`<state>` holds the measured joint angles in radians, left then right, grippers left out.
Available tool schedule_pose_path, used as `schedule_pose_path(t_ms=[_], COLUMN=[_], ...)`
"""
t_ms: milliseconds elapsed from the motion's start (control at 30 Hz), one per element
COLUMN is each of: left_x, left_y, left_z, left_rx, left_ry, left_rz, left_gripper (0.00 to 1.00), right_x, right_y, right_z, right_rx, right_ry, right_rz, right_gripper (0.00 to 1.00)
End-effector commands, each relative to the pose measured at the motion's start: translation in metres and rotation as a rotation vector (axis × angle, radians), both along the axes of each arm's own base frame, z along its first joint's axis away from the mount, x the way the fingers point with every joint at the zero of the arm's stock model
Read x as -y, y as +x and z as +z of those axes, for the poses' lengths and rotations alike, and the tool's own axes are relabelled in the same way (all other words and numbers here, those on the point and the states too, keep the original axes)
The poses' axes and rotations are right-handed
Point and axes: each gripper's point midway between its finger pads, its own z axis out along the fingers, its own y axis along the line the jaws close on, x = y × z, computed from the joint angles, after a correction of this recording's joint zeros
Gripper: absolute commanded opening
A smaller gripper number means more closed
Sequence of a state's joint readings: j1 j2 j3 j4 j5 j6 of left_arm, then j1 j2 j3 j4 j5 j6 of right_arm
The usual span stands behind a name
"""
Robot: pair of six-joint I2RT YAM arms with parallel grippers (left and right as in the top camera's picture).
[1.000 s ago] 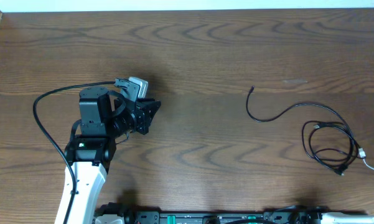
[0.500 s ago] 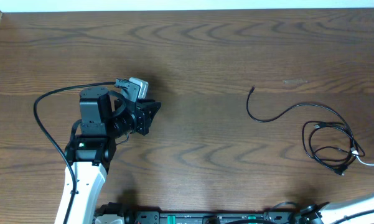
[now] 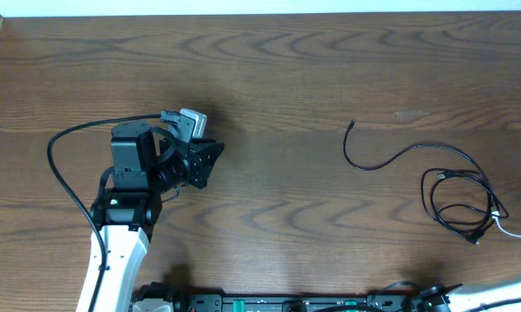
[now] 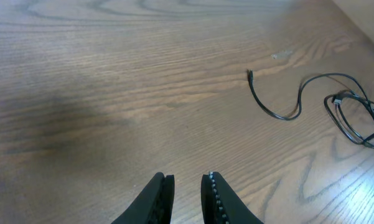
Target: Untangle cables
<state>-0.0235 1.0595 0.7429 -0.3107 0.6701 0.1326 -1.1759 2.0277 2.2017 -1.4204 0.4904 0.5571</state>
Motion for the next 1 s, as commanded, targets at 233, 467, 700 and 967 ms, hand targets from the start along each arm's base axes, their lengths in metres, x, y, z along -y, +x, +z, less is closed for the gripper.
schedule_pose_path(t_ms=[233, 467, 700, 967], left_x=[-0.007, -0.007, -0.007, -0.007], left_y=[0.001, 0.002, 0.001, 0.001], left_z=[-0.013, -0.012, -0.012, -0.012], left_rx=[-0.017, -0.012, -0.014, -0.017], left_ry=[0.044, 0.044, 0.043, 0.04], left_rz=[0.031, 0.031, 0.031, 0.034], left_gripper=[0.21, 0.21, 0.2, 0.2], right_x=[0.022, 0.03, 0.034, 0.029], right_y=[-0.09, -0.07, 0.001, 0.052], right_z=[0.013, 0.013, 0.008, -0.035], right_rx=[0.278, 0.324, 0.27, 0.155], right_ry=[-0.057, -0.062, -0.047, 0.05], right_rz=[-0.185, -0.099, 0.12, 0.224], right_gripper=[0.01, 0.01, 0.01, 0.01])
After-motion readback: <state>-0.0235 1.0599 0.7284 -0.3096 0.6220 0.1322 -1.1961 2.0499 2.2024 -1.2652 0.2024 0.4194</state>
